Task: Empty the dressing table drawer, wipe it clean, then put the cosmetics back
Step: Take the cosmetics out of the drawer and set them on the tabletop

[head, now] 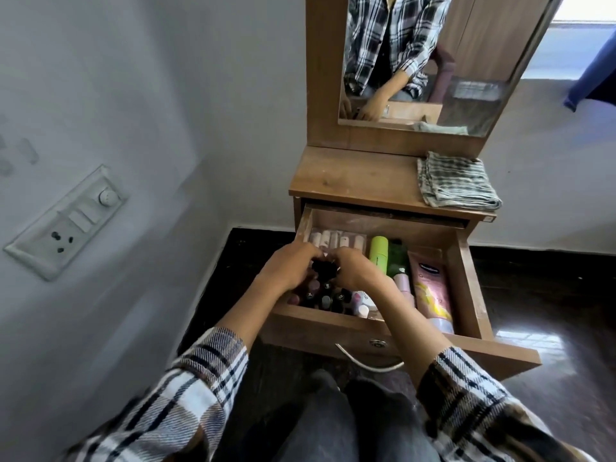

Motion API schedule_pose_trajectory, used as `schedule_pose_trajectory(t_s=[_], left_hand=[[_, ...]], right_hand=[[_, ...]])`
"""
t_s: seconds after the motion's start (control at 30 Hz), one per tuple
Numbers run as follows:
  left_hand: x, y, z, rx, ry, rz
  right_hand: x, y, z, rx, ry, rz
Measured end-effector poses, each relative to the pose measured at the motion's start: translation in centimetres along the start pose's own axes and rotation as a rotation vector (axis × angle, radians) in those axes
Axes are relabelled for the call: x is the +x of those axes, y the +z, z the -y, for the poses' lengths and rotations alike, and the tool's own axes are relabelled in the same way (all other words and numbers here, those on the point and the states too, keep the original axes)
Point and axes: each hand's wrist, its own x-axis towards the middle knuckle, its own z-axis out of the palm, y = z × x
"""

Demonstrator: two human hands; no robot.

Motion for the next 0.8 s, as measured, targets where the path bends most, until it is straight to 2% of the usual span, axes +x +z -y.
schedule_pose_trajectory(t_s=[0.2, 0.33, 0.53, 0.67, 0.8], left_hand=[[0.0, 0.2, 0.2, -0.046, 0.018, -0.028], [0.3, -1.7, -0.4, -0.223, 0.058, -0.069], [2.8, -6.0, -2.3, -0.721, 0.037, -0.376], [5.5, -8.3, -2.7, -0.987, -0.027, -0.542], [8.8, -9.3, -2.6, -1.042, -0.044, -0.666]], right_hand=[[0.1, 0.0, -0.4, 0.052, 0.011, -0.039], [-0.3, -2.4, 0.4, 0.102, -0.041, -0.105], [-0.3, -8.2, 2.7, 0.395, -0.147, -0.332], [1.6, -11.0, 4.1, 0.615, -0.145, -0.469], [4.6, -11.9, 4.7, 0.741, -0.153, -0.626]])
